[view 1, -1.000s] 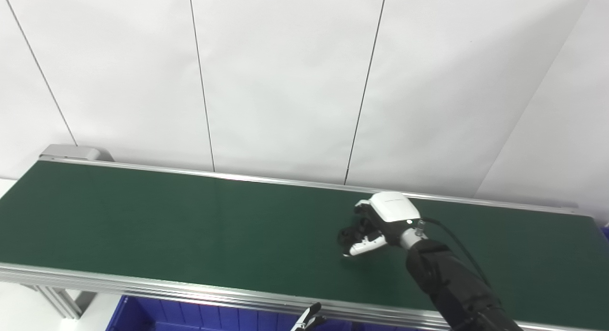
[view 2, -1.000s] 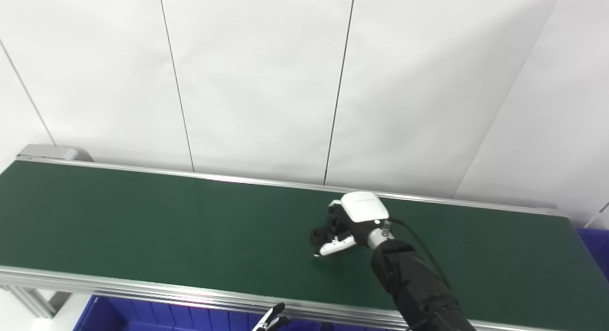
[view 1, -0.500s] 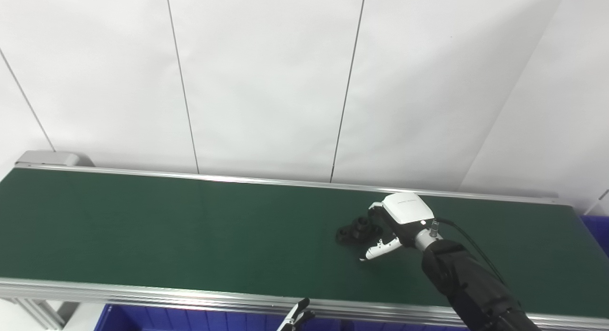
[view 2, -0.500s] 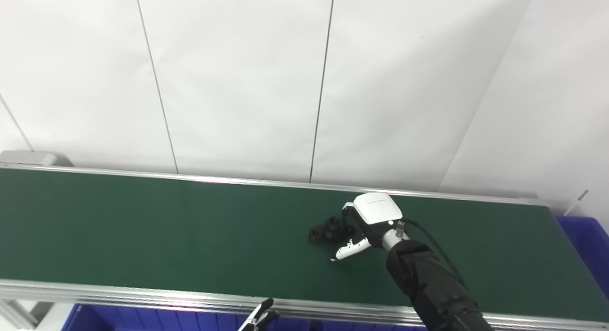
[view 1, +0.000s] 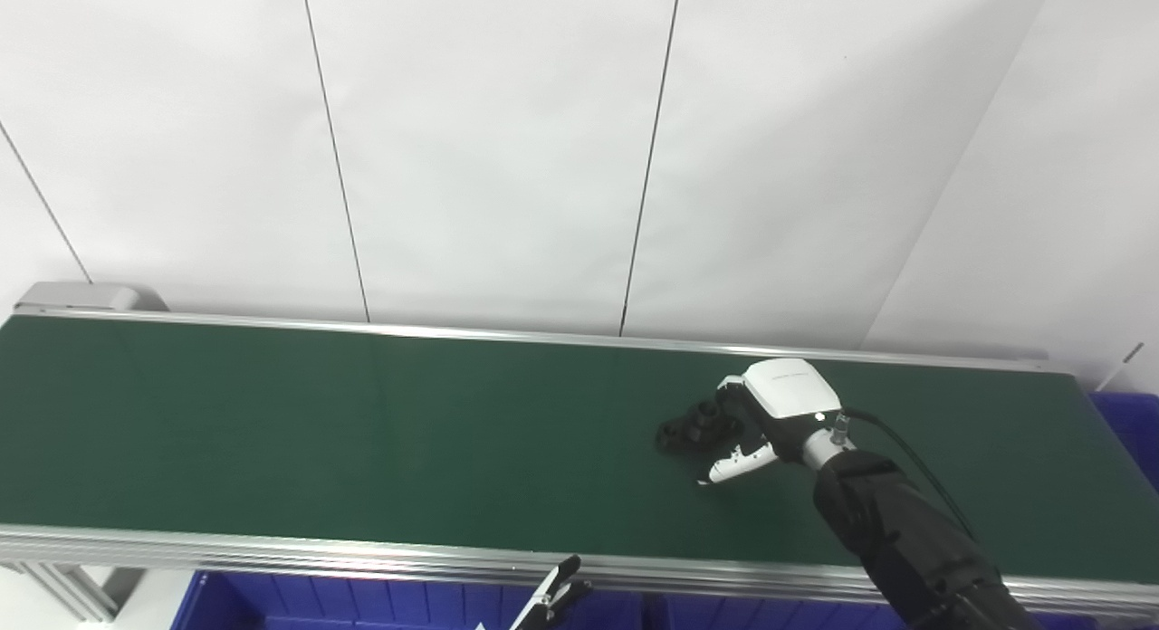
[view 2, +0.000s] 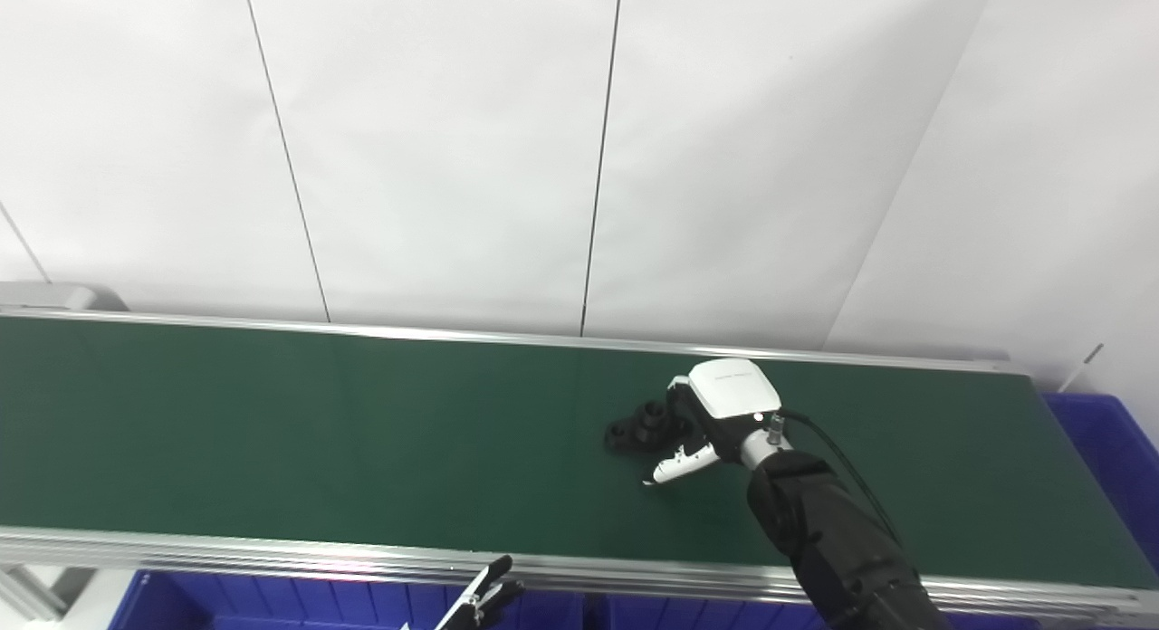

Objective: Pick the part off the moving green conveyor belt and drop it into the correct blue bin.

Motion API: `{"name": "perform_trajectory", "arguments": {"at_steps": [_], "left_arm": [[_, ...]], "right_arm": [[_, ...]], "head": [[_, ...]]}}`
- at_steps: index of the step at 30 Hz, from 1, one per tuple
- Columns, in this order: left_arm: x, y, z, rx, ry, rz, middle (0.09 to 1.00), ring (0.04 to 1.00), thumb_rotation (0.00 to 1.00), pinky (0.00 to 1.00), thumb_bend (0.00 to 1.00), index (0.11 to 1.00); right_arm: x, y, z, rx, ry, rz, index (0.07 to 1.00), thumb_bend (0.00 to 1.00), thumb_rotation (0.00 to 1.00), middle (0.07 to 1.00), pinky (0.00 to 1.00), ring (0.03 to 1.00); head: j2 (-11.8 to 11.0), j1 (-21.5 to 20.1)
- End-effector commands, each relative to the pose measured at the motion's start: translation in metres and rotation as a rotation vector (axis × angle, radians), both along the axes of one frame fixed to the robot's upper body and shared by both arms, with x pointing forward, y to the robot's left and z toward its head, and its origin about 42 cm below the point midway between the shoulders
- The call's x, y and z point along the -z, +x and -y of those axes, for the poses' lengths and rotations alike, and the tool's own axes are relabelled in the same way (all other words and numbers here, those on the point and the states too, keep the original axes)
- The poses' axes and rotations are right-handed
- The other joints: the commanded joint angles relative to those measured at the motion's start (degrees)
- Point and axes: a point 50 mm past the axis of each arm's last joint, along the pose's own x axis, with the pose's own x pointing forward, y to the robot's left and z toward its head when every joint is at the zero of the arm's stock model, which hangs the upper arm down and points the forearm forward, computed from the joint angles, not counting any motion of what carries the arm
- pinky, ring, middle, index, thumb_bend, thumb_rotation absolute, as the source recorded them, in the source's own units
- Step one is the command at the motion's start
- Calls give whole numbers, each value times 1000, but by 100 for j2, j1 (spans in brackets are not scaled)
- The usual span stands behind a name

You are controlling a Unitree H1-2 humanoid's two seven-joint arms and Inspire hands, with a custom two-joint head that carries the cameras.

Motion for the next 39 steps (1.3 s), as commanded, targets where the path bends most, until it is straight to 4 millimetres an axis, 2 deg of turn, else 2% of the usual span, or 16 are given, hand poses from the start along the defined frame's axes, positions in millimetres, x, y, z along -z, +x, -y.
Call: {"name": "perform_trajectory", "arguments": {"at_steps": [1,4,11,12,13,14,16,18,24,32,39], "left_arm": [[-12,1,2,3,-25,59,942,968,782,960,979,995],[-14,1,2,3,-26,58,942,969,782,960,983,995],[-15,1,2,0,-24,53,945,972,784,957,995,996],[-15,1,2,0,-24,54,945,973,785,958,994,996],[-15,1,2,-1,-25,53,944,973,785,959,993,996],[-15,1,2,-2,-25,51,944,972,786,959,998,995],[-16,0,2,-2,-26,53,943,972,786,959,996,995],[-17,0,2,-2,-30,55,943,973,783,965,990,994],[-18,0,2,0,-27,57,943,968,784,955,992,993],[-19,0,3,-1,-28,60,940,965,778,956,984,993],[-19,1,3,0,-33,65,940,967,775,959,972,993]], "right_arm": [[2,1,0,28,22,-28,735,823,488,744,502,660],[4,2,0,28,27,-32,730,795,437,724,478,623],[6,5,-3,42,40,-51,723,780,396,732,463,612],[7,5,-3,47,49,-58,681,738,228,680,444,566],[8,6,-3,59,41,-70,659,716,140,654,434,543],[8,6,-3,67,34,-79,580,597,57,563,378,467],[11,5,-1,89,34,-96,544,536,14,518,358,429],[12,4,2,124,42,-129,503,517,1,530,369,435],[12,3,5,171,49,-189,470,513,0,557,405,449],[11,1,3,159,19,-214,486,515,0,533,395,445],[13,-2,8,148,15,-241,468,513,0,545,434,461]], "head": [[4,16],[7,21],[29,37],[29,37],[35,37],[35,37],[35,37],[53,43],[61,46],[75,49],[103,8]]}}
